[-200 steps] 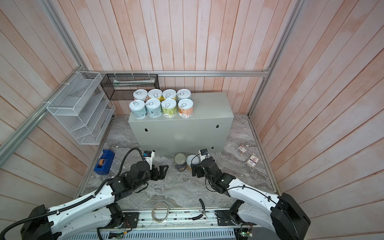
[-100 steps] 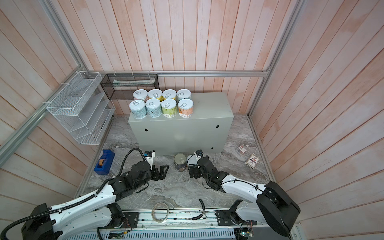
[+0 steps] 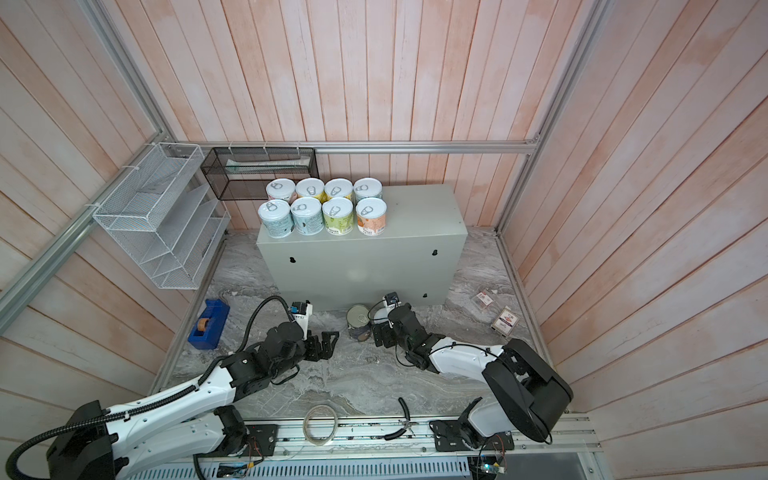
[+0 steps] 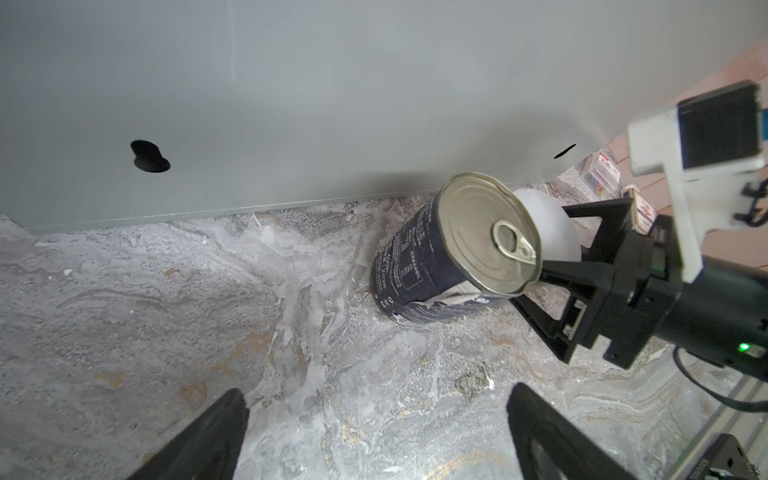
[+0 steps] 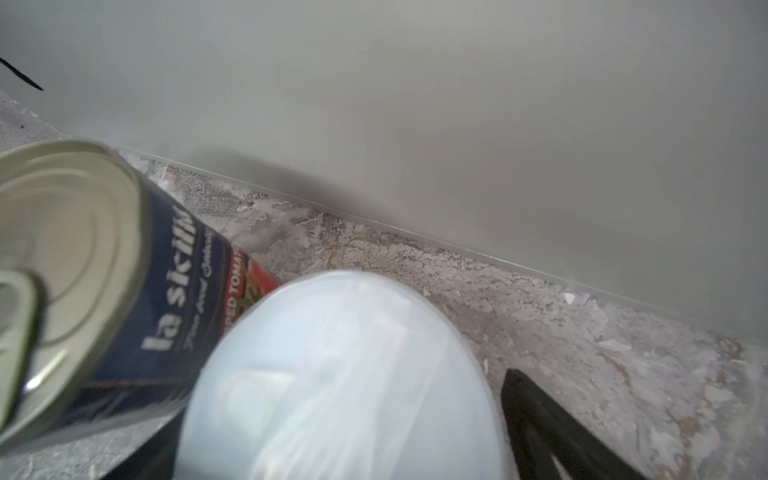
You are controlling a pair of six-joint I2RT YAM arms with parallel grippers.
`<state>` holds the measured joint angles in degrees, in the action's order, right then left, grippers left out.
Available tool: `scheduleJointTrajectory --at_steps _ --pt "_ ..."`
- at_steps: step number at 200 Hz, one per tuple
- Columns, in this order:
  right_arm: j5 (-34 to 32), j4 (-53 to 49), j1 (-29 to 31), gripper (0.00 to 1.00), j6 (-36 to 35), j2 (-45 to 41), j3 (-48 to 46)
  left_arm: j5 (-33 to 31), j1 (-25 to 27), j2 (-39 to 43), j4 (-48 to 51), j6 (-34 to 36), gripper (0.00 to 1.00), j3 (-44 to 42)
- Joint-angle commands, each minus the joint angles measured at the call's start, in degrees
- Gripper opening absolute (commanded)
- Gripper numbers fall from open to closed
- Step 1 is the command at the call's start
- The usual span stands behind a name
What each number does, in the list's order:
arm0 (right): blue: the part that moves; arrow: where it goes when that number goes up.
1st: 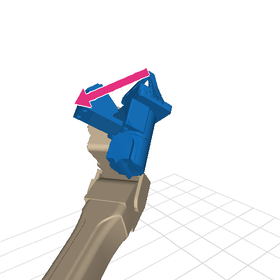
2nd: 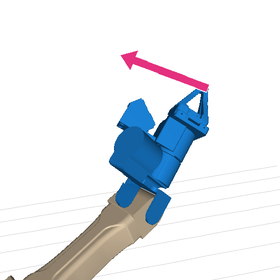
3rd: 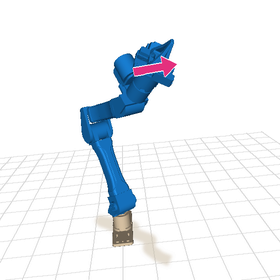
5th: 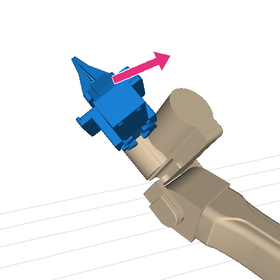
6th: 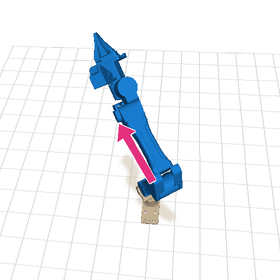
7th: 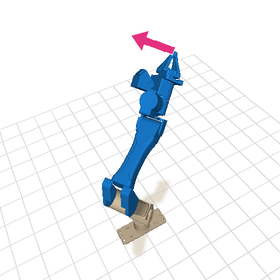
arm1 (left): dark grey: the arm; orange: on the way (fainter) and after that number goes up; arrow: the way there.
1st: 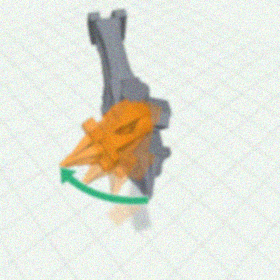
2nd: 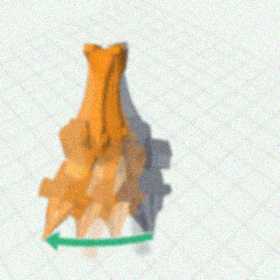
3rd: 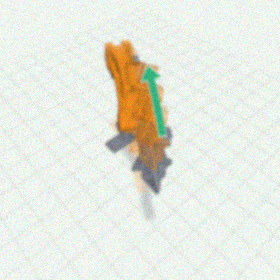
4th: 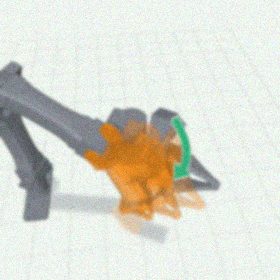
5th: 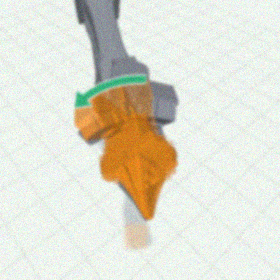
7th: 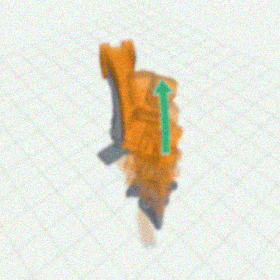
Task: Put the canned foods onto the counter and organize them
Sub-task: 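Lower the right gripper around the white-lidded can and close on it, then lift the white-lidded can with the right gripper up over the cabinet top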
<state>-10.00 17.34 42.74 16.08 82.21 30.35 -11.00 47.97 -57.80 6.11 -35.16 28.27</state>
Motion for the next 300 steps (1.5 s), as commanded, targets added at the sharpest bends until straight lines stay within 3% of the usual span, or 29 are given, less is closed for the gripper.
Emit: scheduleJointTrajectory --at_steps 1,103,144,157,174,183,187,236,300 --pt "-0.39 3.08 -0.64 0.97 -0.72 1.59 1.85 -1.35 0.2 -0.45 -1.23 0.26 0.99 -0.53" --pt "0.87 6.06 -0.98 0.95 -0.52 6.88 2.52 -1.03 0.12 -3.16 -2.41 0.79 0.99 0.25" --pt "1.42 5.26 -1.07 0.81 -1.09 7.52 2.81 -1.65 0.11 -2.67 -1.8 0.9 0.99 0.39" --pt "1.47 5.07 -1.02 0.7 -1.01 7.42 2.77 -1.65 0.01 -2.67 -1.73 0.88 0.99 0.54" --pt "2.11 4.98 -1.08 0.43 -1.2 7.22 2.61 -1.65 0.01 -2.84 -1.82 0.81 0.99 0.64" --pt "2.82 4.61 -1.08 0.2 -1.39 6.97 2.66 -1.57 0.02 -2.95 -1.8 0.79 0.99 0.6" --pt "2.98 4.31 -1.08 0.0 -1.43 6.98 2.84 -1.5 0.02 -2.93 -1.8 0.79 0.99 0.68" --pt "6.95 -5.32 -1.08 0.0 -1.78 1.55 5.71 -1.65 0.02 -2.85 -0.54 0.53 0.98 1.69" --pt "16.17 -27.51 -1.12 0.0 -0.67 -12.44 14.09 -2.0 0.02 -1.14 2.5 0.62 0.97 3.13"
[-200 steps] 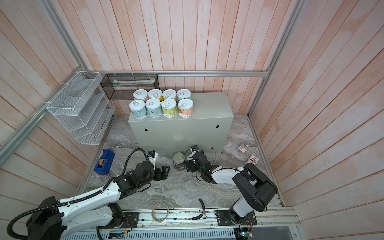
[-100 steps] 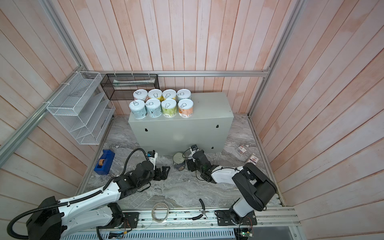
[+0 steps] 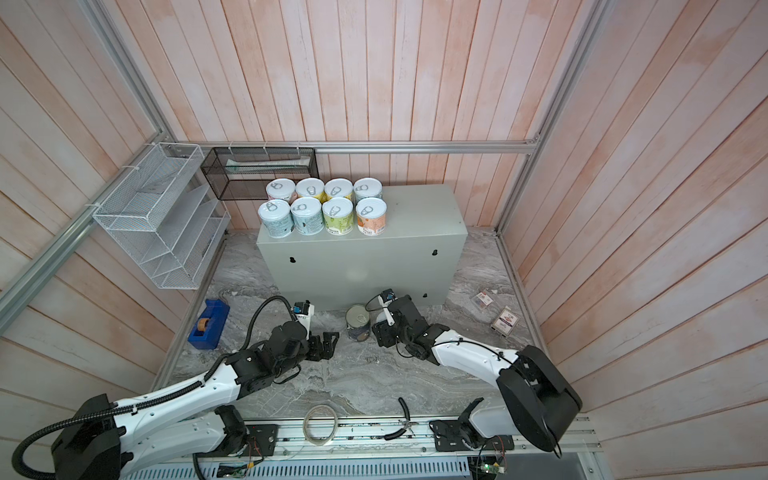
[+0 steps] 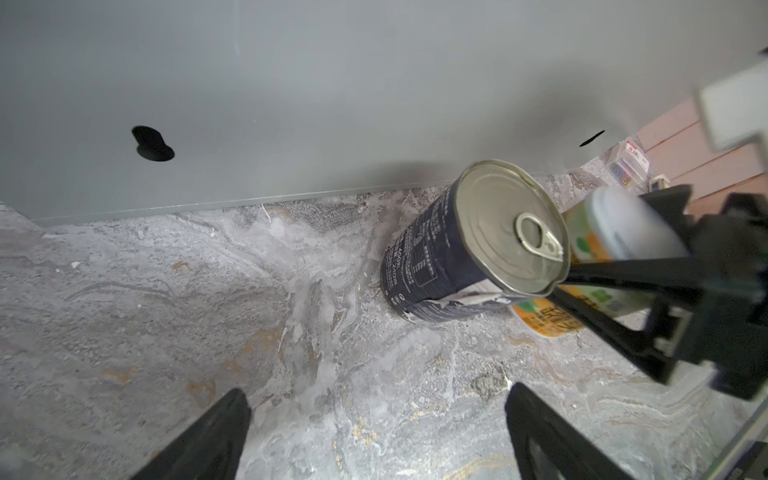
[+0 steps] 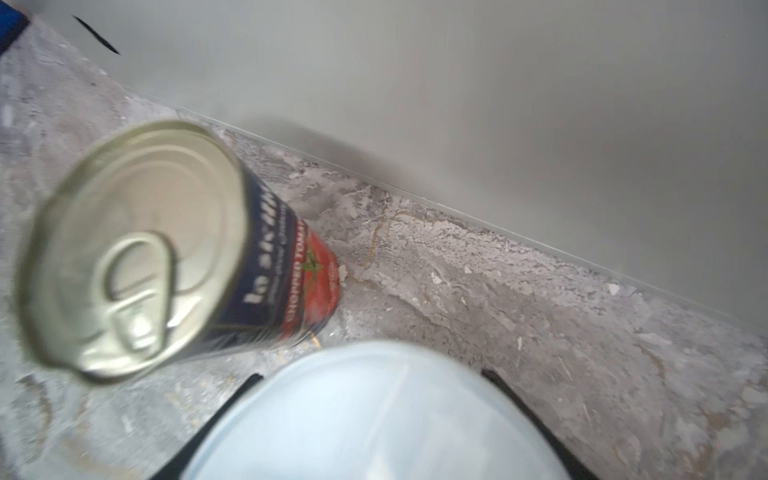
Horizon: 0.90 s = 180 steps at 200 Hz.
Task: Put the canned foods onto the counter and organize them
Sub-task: 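Lift the white-lidded can with the right gripper up over the cabinet top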
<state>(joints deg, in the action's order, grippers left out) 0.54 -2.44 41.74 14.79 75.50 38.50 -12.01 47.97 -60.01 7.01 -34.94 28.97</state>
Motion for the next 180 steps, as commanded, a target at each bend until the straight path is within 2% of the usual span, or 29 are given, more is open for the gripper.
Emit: scheduleJointTrajectory --at_steps 1,25,44,77,118,155,180 --pt "5.8 -8.23 -0.1 0.0 0.6 -5.94 6.13 -0.95 0.02 1.09 1.74 0.4 0.97 2.42" --pt "10.08 -17.87 -0.03 0.0 1.13 -9.95 13.19 -0.99 0.01 1.38 3.91 0.4 0.97 3.62" --pt "10.18 -25.87 -0.06 0.0 0.96 -11.31 20.97 -1.0 -0.09 1.82 5.43 0.57 0.97 4.38" --pt "4.79 -35.96 -0.08 0.0 0.06 -10.24 34.91 0.26 -0.72 2.22 6.44 0.84 0.97 4.8" --pt "-0.87 -42.36 -0.09 0.0 -1.77 -6.89 50.6 1.62 -2.03 2.54 7.15 1.64 0.97 5.65" --pt "-13.12 -43.0 -1.98 0.0 -5.39 -2.94 63.18 3.62 -4.3 2.59 5.97 3.01 0.97 5.57" --pt "-14.41 -41.29 -5.16 0.0 -6.25 1.57 68.83 5.27 -5.92 2.26 4.88 3.77 0.97 5.27"
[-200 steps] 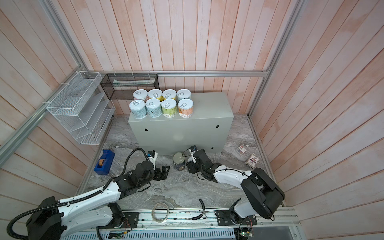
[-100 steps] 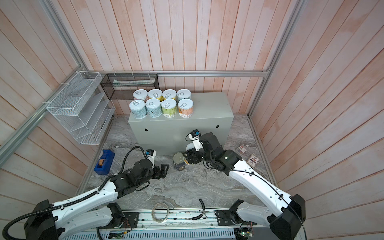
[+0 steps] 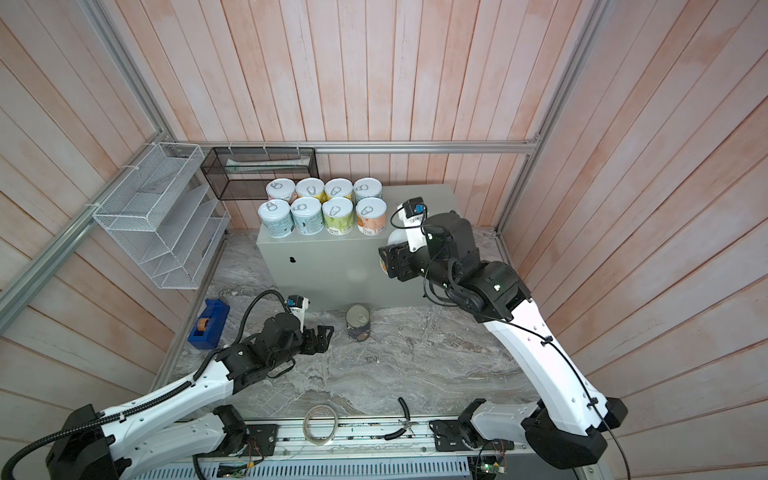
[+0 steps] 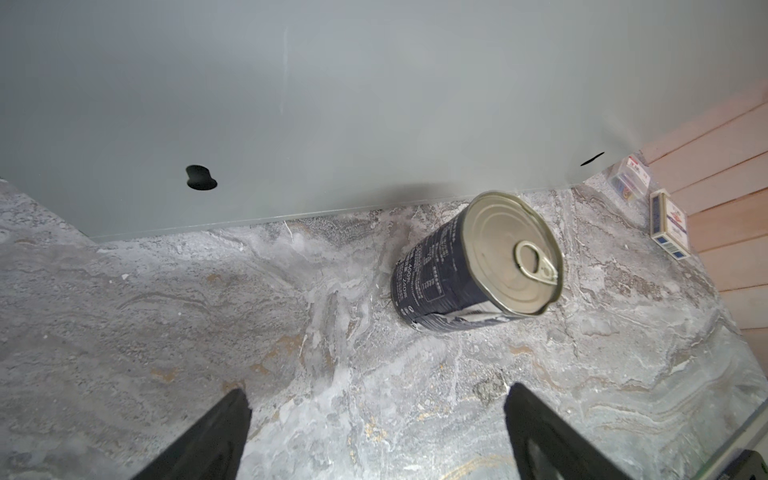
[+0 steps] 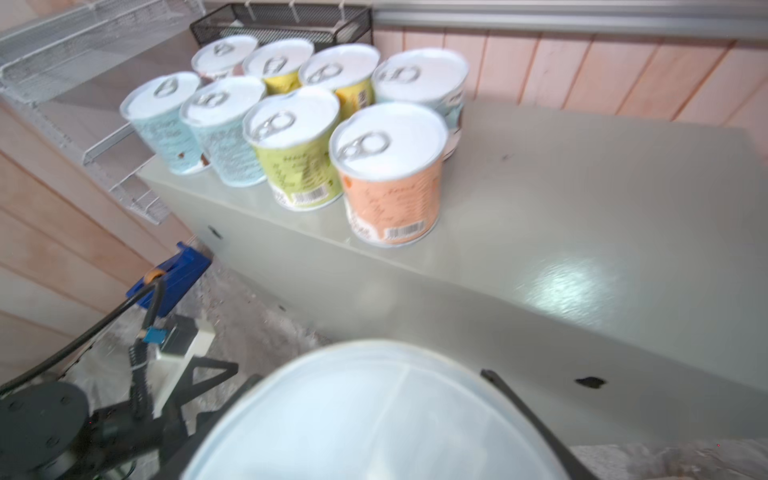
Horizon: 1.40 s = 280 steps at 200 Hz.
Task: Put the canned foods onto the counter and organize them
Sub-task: 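Lift the white-lidded can with the right gripper up over the cabinet top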
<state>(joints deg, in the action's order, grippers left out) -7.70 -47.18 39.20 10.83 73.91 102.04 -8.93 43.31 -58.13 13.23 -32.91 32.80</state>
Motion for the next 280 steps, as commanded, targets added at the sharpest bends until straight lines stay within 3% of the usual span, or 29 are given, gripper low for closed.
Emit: scheduleJointTrajectory --at_steps 1,71,104,179,280 --pt "-6.13 3.52 -2.72 0.0 -2.34 3.3 5.46 2.22 -1.32 0.38 -1.4 1.77 0.97 1.42" --pt "-4.65 10.53 -9.95 0.0 -3.44 10.53 8.94 4.95 -4.63 0.52 -2.2 3.9 0.97 1.38" --pt "-0.02 13.96 -13.12 0.0 -3.29 13.13 9.18 5.41 -5.49 0.15 -2.42 4.25 0.97 1.34" --pt "4.75 14.58 -13.1 0.0 -3.01 19.8 15.42 5.34 -6.13 -0.07 -3.39 3.09 0.97 0.56" --pt "6.92 15.36 -11.03 0.0 -2.92 21.49 15.21 5.05 -6.23 -0.52 -4.14 2.57 0.97 -0.09"
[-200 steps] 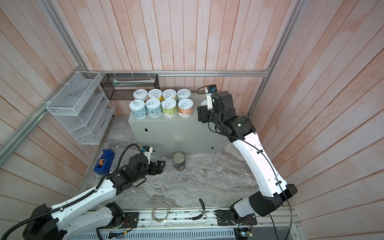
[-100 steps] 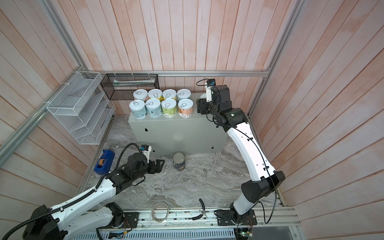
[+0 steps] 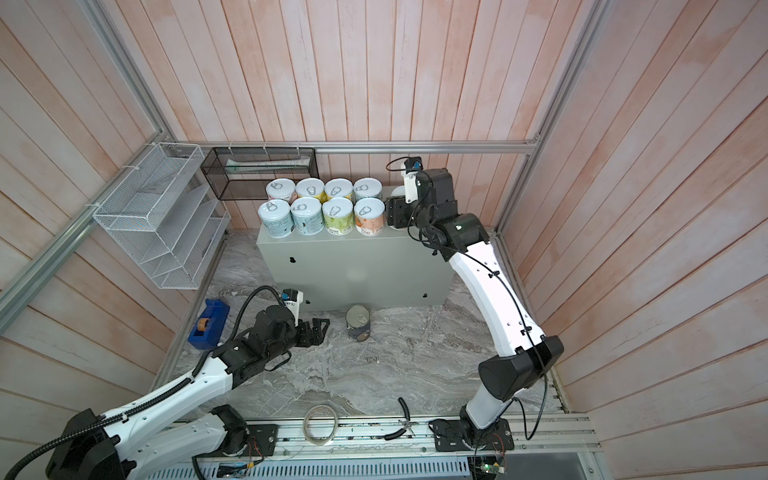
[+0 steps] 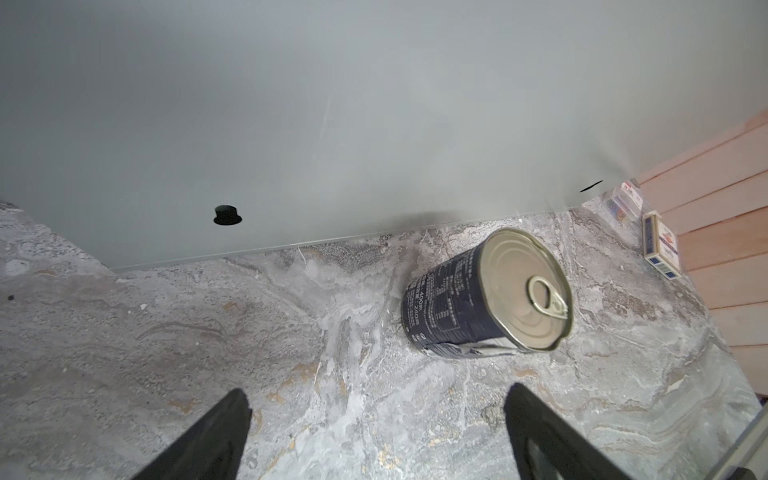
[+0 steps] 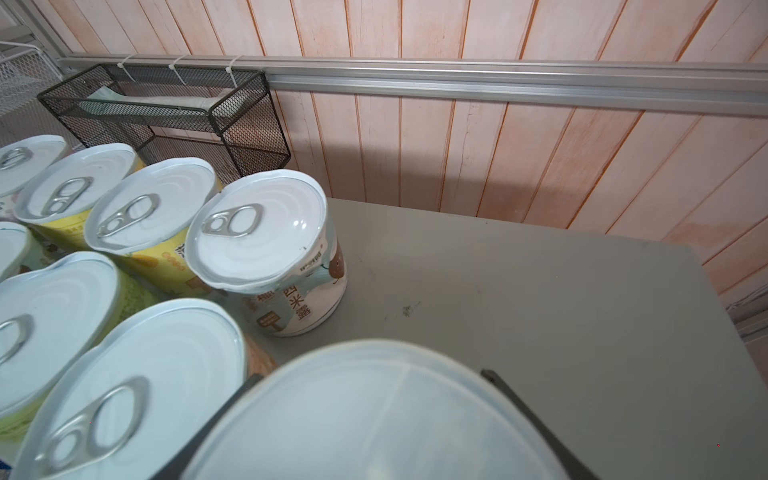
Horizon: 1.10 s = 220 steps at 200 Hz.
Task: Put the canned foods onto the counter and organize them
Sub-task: 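Lift the white-lidded can with the right gripper up over the cabinet top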
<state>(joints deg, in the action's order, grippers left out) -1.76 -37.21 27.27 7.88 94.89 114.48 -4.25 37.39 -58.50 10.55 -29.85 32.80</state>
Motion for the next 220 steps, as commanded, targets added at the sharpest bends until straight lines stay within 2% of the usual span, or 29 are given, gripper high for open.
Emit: scheduleJointTrajectory --at_steps 1,44,72,97,121,135,150,184,220 --pt "0.97 5.44 0.92 0.0 0.12 0.49 2.77 0.38 -0.26 -0.14 -1.43 -0.53 0.97 -0.1" --pt "-5.86 3.35 0.62 0.0 -1.25 1.48 5.27 -0.06 -0.38 -0.24 -1.29 -0.56 0.97 -0.27" --pt "-6.26 0.43 0.24 0.0 -1.78 4.09 9.04 0.12 -0.4 -1.06 -2.06 -0.43 0.97 -0.3" --pt "-8.67 -4.55 0.33 0.0 -2.88 8.47 15.92 0.62 -0.44 -2.27 -2.52 -0.39 0.97 -0.03" --pt "-9.96 -12.38 0.16 0.0 -3.31 15.14 27.73 0.72 -0.38 -2.48 -2.68 -0.41 0.97 0.06" --pt "-10.05 -15.31 0.24 0.1 -3.22 18.23 33.08 0.58 -0.42 -2.63 -2.49 -0.26 0.97 0.23" --pt "-10.33 -15.92 0.16 0.23 -3.43 19.61 34.72 0.47 -0.47 -2.75 -2.31 -0.2 0.97 0.39" --pt "-9.39 -14.78 -0.24 0.31 -3.13 19.2 32.84 0.47 -0.47 -2.95 -2.5 -0.47 0.97 0.32" --pt "-8.78 -14.09 -0.81 0.5 -2.98 18.75 32.12 0.82 -0.47 -3.96 -2.9 -0.39 0.97 0.82"
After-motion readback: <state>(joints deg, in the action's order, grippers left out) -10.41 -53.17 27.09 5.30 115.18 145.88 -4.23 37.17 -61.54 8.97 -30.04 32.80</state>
